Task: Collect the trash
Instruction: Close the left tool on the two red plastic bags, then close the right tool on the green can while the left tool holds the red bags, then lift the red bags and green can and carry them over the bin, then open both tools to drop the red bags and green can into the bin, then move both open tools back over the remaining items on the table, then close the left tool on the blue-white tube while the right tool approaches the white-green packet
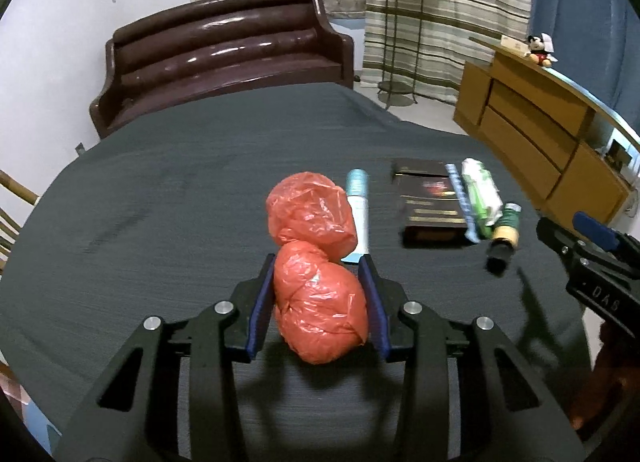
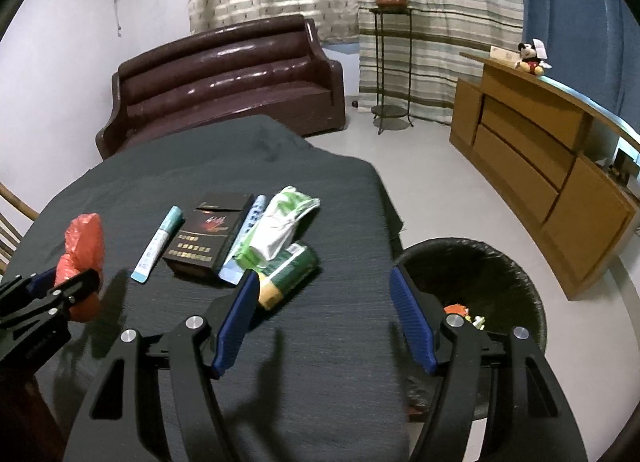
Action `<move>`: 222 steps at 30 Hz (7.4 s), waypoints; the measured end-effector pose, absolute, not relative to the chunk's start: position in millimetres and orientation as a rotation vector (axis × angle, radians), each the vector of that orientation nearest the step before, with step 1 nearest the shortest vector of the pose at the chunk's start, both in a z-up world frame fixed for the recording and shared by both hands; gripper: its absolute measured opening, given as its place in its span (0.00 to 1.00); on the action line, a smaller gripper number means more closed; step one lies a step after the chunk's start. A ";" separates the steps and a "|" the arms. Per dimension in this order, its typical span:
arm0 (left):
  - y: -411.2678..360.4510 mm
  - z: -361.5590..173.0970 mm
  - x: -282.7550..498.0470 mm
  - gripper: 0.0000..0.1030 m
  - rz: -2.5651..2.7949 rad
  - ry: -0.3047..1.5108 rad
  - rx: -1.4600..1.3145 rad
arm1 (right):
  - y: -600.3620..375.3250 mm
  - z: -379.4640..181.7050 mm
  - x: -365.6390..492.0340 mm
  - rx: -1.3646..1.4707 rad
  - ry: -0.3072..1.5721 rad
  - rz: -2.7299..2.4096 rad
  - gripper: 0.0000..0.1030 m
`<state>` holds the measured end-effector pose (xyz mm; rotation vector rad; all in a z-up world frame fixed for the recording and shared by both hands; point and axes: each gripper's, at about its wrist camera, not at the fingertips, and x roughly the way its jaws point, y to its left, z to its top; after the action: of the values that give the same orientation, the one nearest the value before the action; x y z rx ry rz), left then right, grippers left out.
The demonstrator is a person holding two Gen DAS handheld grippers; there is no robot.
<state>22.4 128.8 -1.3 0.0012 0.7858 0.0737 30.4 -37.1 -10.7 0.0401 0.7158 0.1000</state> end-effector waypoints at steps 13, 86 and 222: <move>167.0 -10.1 37.8 0.38 0.079 0.810 -0.034 | -14.5 -26.4 56.3 0.007 0.831 0.080 0.64; -90.2 -1.9 64.8 0.39 -0.286 0.695 0.132 | -190.6 -7.7 13.5 0.106 0.619 -0.101 0.24; 141.5 -24.4 97.4 0.18 0.021 0.873 -0.010 | -6.6 -21.1 99.2 0.014 0.791 0.140 0.59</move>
<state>97.4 141.5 -24.4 -0.0101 0.8733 0.0210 99.2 -6.6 -21.1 0.0139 0.7911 0.1397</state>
